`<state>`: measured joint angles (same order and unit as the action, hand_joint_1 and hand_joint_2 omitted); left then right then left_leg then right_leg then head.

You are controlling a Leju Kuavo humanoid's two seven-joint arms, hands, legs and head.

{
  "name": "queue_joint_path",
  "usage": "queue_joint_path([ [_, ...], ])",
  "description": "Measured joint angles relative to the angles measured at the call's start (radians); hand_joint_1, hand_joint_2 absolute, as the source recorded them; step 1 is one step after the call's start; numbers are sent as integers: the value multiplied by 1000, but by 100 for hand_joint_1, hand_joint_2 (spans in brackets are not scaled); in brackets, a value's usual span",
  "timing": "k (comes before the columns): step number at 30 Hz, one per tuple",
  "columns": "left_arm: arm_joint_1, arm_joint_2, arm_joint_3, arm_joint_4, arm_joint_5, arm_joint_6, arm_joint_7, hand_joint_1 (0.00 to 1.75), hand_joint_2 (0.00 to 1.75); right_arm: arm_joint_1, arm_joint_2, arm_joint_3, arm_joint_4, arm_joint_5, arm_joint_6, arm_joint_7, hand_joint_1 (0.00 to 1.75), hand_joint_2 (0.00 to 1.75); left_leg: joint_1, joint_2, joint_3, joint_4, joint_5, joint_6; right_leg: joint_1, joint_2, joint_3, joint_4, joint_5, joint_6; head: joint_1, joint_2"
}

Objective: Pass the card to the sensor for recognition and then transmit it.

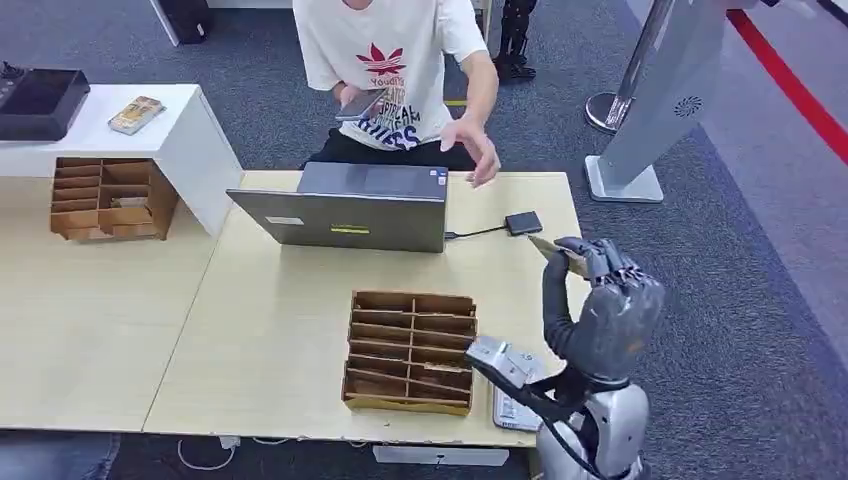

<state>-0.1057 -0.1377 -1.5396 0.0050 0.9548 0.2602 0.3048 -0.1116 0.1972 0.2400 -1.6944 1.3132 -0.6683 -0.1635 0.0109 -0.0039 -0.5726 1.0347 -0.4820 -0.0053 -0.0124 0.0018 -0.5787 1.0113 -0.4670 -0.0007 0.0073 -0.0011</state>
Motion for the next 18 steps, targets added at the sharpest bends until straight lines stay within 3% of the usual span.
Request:
queue_joint_path([
  [3, -2, 2, 0, 0, -29, 0, 13, 0, 0, -93, -52, 27, 98, 58, 0, 75, 175, 175, 0, 0, 0, 0, 0, 0, 0, 0, 0, 0, 1, 0, 0, 0],
  [9, -3, 9, 0, 0, -83, 0, 48, 0, 0, -241, -124, 73, 263, 152, 4, 159, 175, 175, 0, 0, 0, 1, 1, 0, 0, 0, 0, 0, 1, 0, 0, 0],
  [18, -4, 22, 0, -3, -111, 0, 64, 0, 0, -371, -178, 133, 419, 228, 28, 206, 175, 175, 0, 0, 0, 1, 1, 0, 0, 0, -1, 0, 1, 0, 0, 0],
])
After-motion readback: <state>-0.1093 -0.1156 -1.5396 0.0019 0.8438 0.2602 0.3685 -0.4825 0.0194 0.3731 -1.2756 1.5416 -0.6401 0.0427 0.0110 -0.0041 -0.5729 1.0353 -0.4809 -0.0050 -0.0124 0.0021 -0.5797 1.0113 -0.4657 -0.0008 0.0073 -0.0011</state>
